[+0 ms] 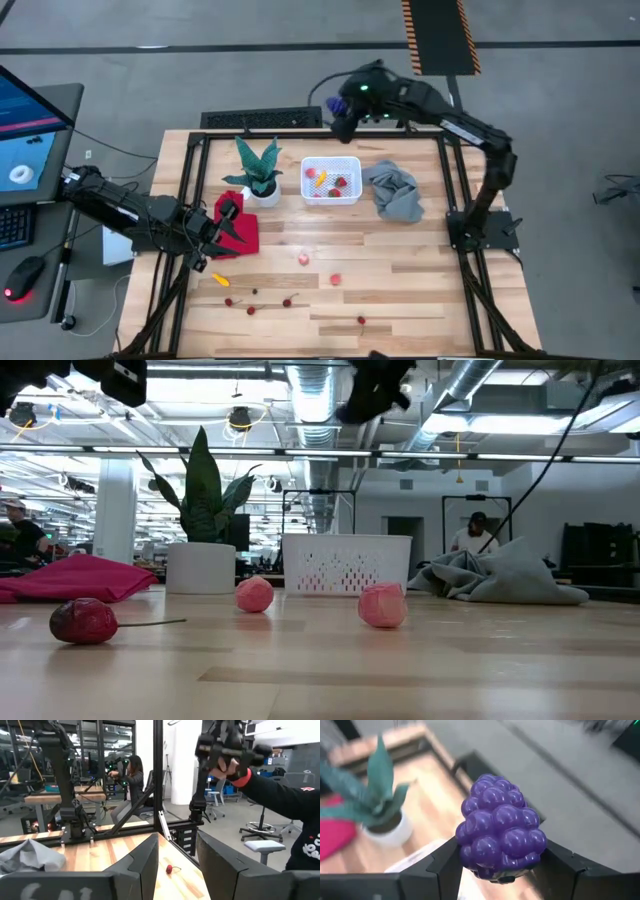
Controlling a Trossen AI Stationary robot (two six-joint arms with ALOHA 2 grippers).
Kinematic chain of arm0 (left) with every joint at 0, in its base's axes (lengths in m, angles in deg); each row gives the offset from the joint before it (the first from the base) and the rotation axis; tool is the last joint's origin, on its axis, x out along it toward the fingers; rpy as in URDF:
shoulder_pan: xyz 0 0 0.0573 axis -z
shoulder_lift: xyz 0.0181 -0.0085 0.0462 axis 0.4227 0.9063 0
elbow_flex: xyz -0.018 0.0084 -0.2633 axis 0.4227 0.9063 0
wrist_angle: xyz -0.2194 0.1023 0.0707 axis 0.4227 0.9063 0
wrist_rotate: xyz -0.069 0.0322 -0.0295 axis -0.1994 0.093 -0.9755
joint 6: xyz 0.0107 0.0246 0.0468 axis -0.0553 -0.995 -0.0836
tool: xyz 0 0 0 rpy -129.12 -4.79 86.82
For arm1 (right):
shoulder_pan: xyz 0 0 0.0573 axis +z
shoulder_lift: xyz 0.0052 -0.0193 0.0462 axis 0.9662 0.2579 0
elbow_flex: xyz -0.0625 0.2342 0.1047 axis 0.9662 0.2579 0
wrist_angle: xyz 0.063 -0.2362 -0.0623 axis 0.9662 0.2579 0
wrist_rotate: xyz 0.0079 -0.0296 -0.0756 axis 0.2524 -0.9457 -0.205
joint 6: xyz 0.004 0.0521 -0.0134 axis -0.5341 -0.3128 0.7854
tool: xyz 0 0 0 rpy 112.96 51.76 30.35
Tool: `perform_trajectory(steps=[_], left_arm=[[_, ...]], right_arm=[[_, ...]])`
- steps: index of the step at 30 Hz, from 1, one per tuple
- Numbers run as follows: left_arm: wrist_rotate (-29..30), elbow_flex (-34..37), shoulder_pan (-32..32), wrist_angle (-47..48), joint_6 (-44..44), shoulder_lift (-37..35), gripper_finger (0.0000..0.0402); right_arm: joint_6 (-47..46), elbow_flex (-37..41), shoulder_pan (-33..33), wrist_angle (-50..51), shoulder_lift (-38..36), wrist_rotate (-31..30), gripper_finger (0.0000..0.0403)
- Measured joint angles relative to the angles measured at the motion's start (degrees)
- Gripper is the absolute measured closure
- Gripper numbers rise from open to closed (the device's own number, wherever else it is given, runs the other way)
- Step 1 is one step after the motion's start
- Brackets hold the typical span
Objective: Pick and placing Produce into tupperware
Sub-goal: Put the violet grapes into the white bin
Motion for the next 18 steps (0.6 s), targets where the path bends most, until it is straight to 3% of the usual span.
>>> perform_trajectory(steps=[11,18], left_arm=[[0.1,0.0,0.0,0.4,0.2,0.0,0.0277],[0.4,0.0,0.0,0.4,0.2,0.0,0.0277]], right_arm=[[-0.1,0.1,0.1,10.5,11.8,9.8,0.0172],[-0.1,0.0,1.8,13.7,16.6,11.6,0.0172]])
